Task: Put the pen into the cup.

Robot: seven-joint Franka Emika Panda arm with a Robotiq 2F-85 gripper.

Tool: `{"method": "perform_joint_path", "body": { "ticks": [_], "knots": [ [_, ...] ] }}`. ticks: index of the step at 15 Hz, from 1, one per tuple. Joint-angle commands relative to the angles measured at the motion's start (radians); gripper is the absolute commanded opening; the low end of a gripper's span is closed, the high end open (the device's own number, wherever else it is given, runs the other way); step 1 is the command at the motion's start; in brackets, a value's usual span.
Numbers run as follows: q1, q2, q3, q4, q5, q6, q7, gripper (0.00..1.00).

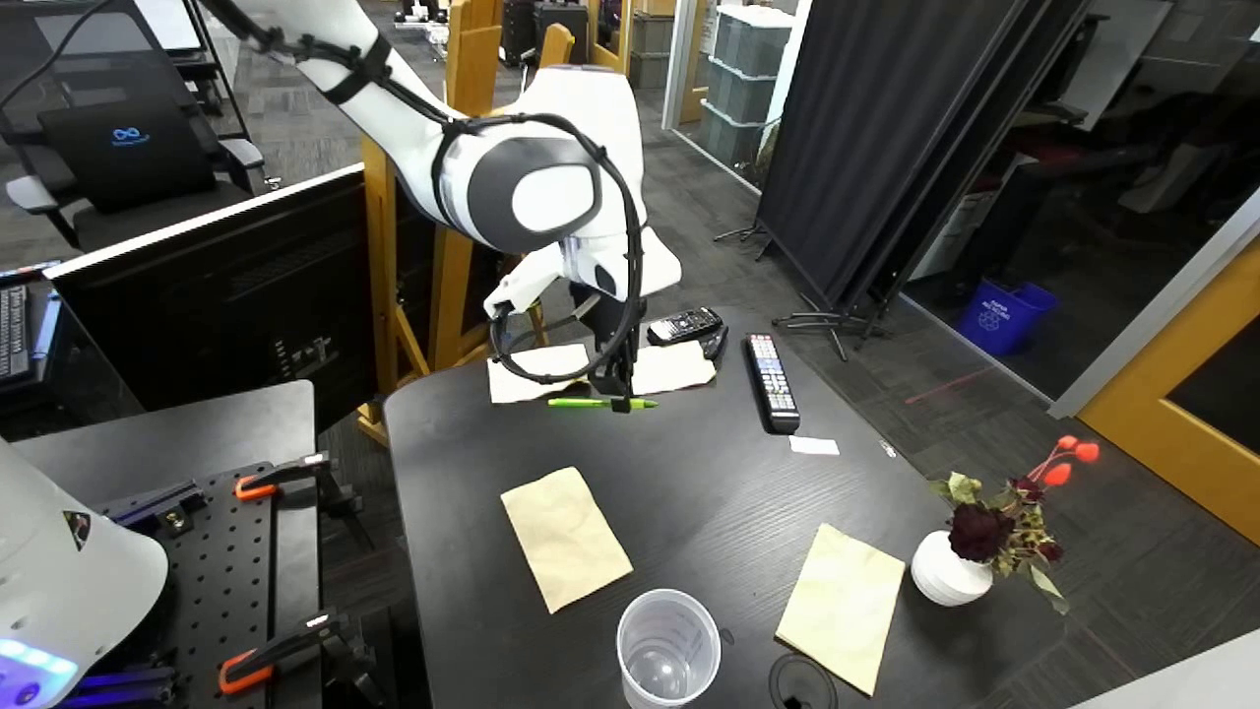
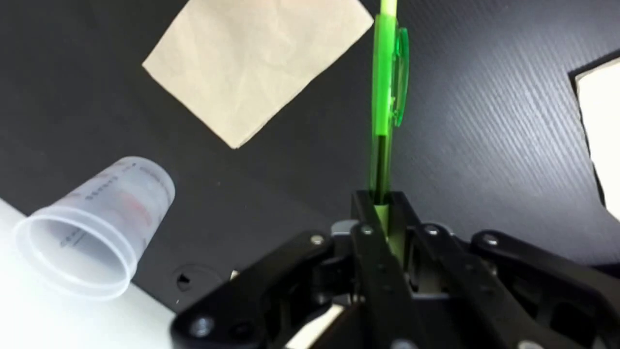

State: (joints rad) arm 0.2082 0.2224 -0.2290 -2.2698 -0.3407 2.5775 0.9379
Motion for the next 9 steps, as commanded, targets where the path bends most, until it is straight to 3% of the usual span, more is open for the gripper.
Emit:
{"method": "perform_joint_path", "body": {
  "ticks": [1,5,9],
  "knots": [
    [0.017,-0.070,-0.005,-0.011,-0.245,-0.050,0.231,0.03],
    [-0.006,-0.092,0.043,-0.007,-0.537,-0.106,0.527,0.03],
    [-0.027,-0.098,0.106,-0.004,-0.756,-0.206,0.799,0.03]
  ]
}}
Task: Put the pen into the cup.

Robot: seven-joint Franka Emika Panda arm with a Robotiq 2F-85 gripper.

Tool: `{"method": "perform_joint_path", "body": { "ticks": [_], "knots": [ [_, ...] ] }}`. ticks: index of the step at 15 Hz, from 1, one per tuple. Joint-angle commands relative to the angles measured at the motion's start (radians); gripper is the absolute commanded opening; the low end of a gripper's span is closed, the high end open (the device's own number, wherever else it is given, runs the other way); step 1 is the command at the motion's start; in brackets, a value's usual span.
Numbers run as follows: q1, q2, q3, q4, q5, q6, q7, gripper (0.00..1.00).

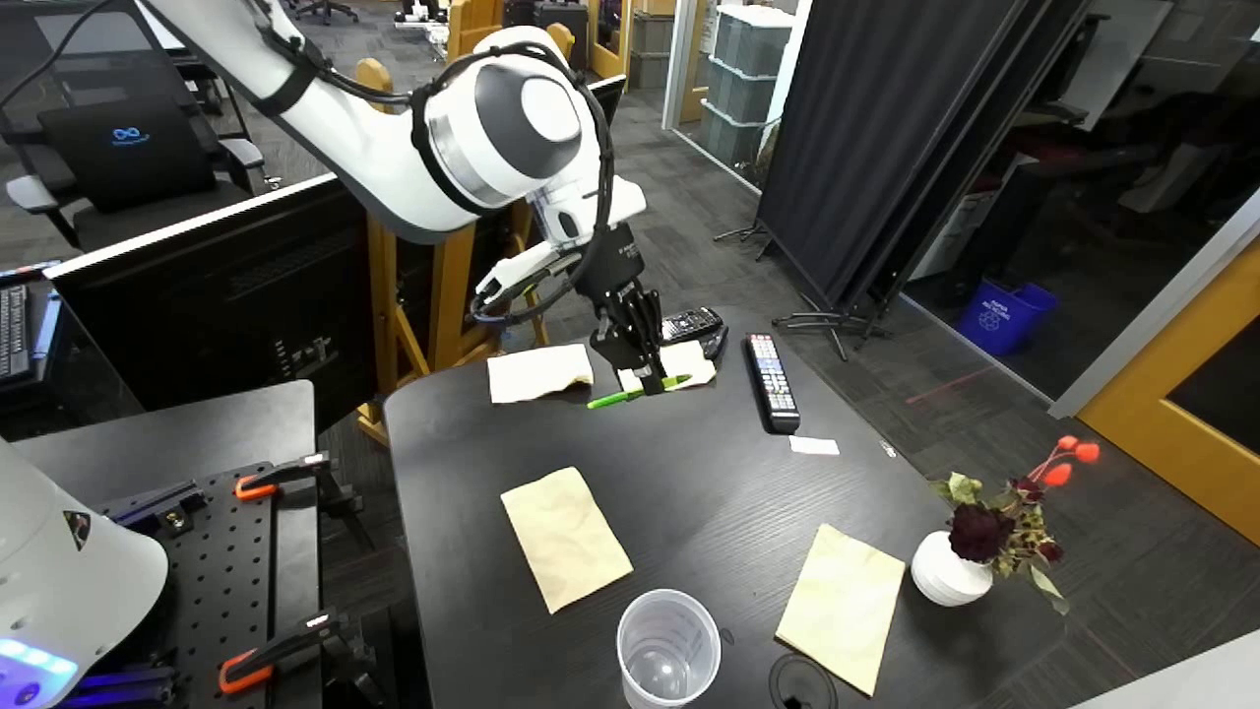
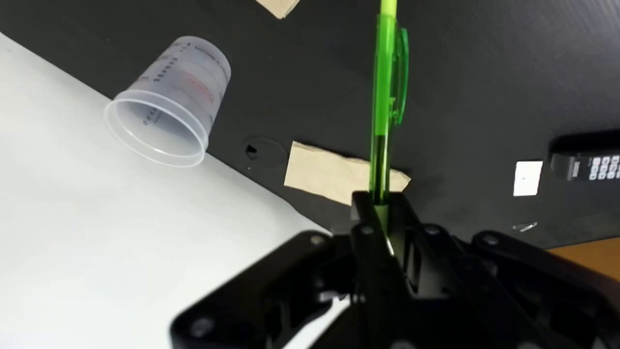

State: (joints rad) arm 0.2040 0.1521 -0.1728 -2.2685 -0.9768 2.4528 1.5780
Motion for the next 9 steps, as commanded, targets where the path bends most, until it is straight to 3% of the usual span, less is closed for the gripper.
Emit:
{"method": "perform_joint_path", "body": {
  "ticks": [1,9],
  "knots": [
    [-0.027,-0.027,0.066,-0.004,-0.157,-0.114,0.211,0.03],
    [-0.052,-0.004,0.162,0.006,-0.334,-0.419,0.534,0.03]
  ]
}}
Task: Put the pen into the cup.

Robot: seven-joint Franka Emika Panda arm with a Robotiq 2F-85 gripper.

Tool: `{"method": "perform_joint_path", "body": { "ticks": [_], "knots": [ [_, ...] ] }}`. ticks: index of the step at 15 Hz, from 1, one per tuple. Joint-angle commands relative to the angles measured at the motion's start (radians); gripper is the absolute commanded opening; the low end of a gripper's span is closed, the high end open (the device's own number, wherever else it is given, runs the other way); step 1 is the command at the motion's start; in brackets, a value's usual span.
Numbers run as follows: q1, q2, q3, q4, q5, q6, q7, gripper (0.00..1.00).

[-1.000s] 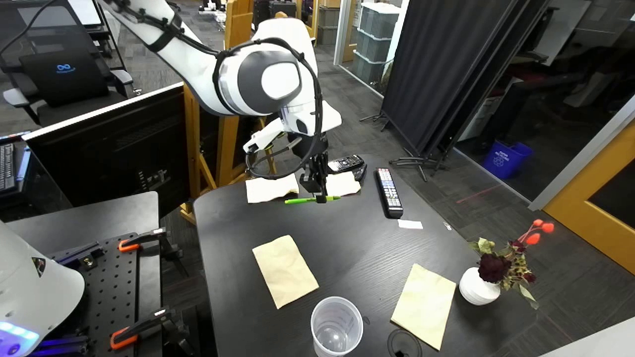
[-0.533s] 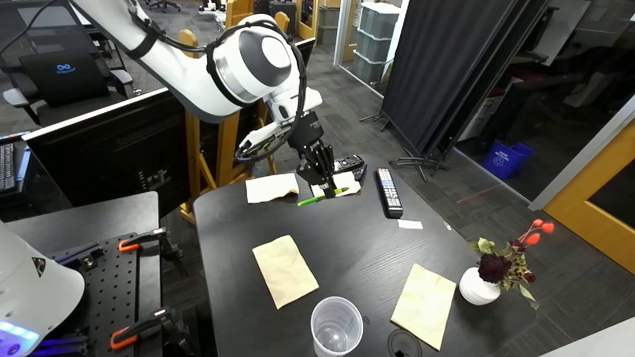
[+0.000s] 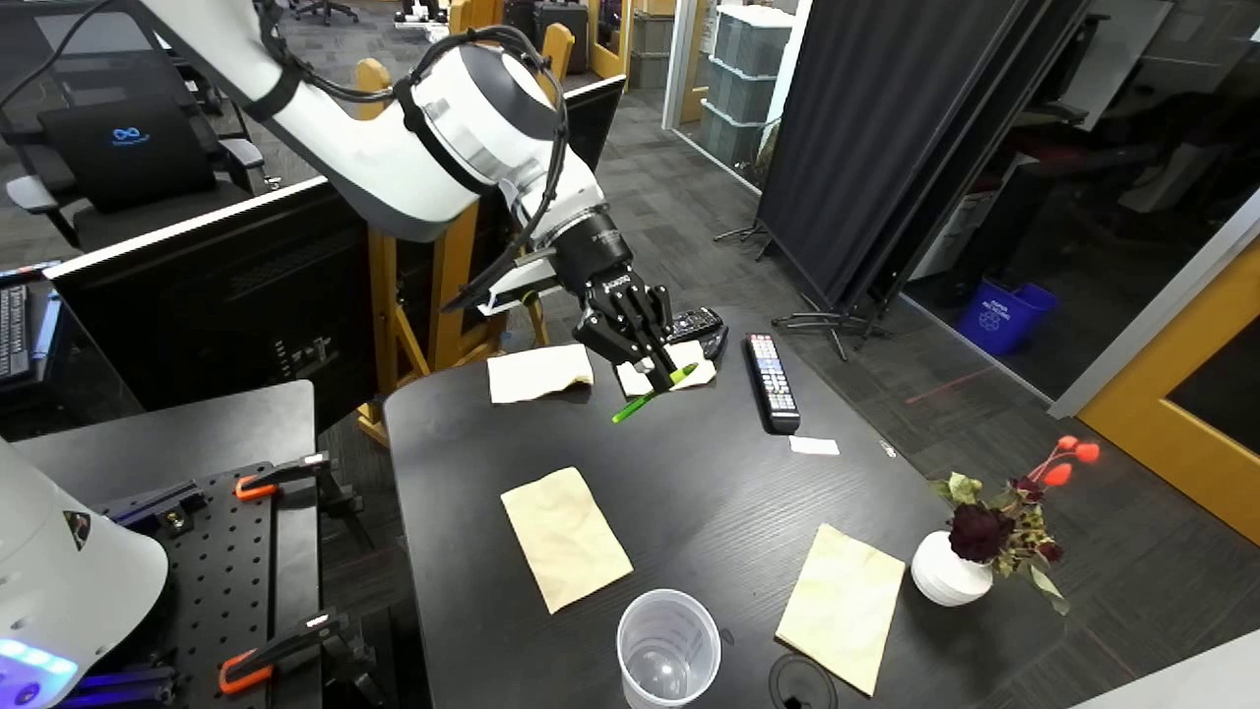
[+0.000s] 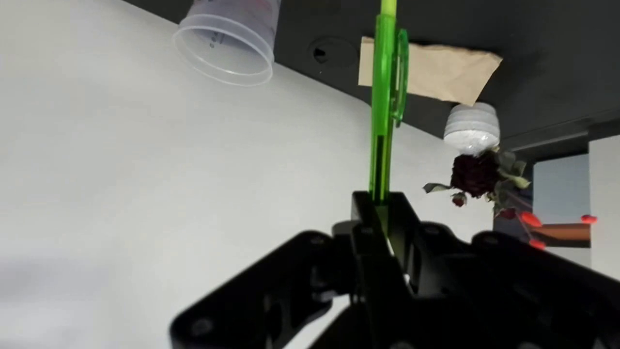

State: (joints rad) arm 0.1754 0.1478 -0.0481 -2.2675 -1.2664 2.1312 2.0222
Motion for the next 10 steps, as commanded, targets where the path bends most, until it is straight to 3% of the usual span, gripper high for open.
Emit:
{"method": "perform_joint_path", "body": {
  "ticks": [1,5,10],
  "knots": [
    [-0.027,0.003,0.043,0.006,-0.052,-0.134,0.122,0.03],
    [-0.045,0.009,0.054,-0.003,-0.062,-0.243,0.247,0.03],
    [-0.090,0.014,0.044,-0.020,-0.050,-0.281,0.404,0.03]
  ]
}}
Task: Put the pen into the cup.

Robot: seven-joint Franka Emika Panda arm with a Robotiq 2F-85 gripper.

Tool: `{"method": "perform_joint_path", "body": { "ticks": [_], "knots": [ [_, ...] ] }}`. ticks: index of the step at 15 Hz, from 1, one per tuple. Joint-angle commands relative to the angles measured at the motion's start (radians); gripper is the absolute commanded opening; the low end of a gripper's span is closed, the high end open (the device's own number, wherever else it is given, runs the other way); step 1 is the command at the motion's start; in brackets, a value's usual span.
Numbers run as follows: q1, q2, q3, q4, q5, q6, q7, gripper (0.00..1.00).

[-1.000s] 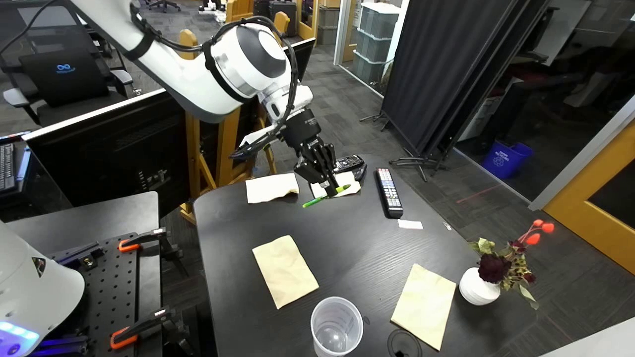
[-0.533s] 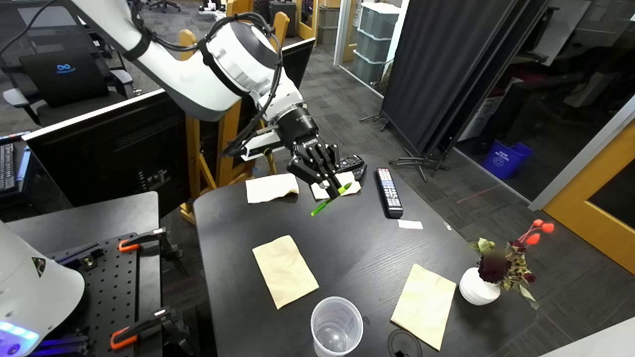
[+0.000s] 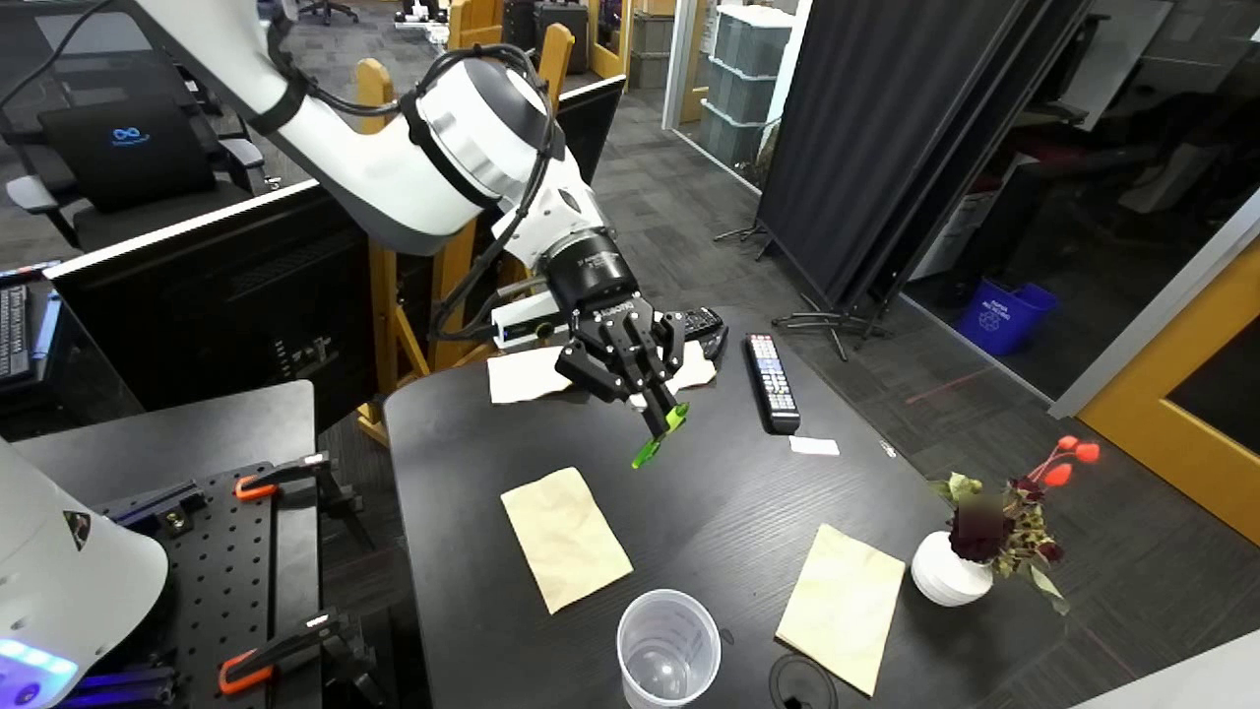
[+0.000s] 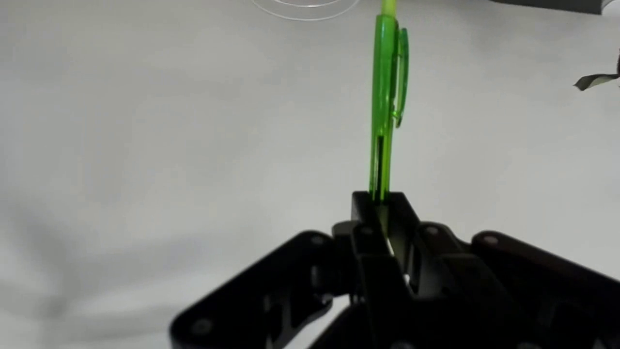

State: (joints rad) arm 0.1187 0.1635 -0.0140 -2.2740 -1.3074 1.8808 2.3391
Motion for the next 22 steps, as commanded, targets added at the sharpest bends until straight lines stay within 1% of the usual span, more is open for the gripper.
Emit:
{"method": "perform_joint_path", "body": {
  "ticks": [1,5,10,16,22],
  "knots": [
    [-0.042,0.001,0.009,-0.016,-0.009,-0.034,0.111,0.03],
    [-0.075,0.019,0.001,-0.020,-0.009,-0.046,0.188,0.03],
    [-0.108,0.044,-0.012,-0.023,-0.014,-0.053,0.244,0.03],
    [-0.142,0.093,-0.031,-0.008,-0.013,-0.057,0.234,0.03],
    [-0.166,0.135,-0.048,0.013,-0.032,-0.032,0.239,0.03]
  ]
}}
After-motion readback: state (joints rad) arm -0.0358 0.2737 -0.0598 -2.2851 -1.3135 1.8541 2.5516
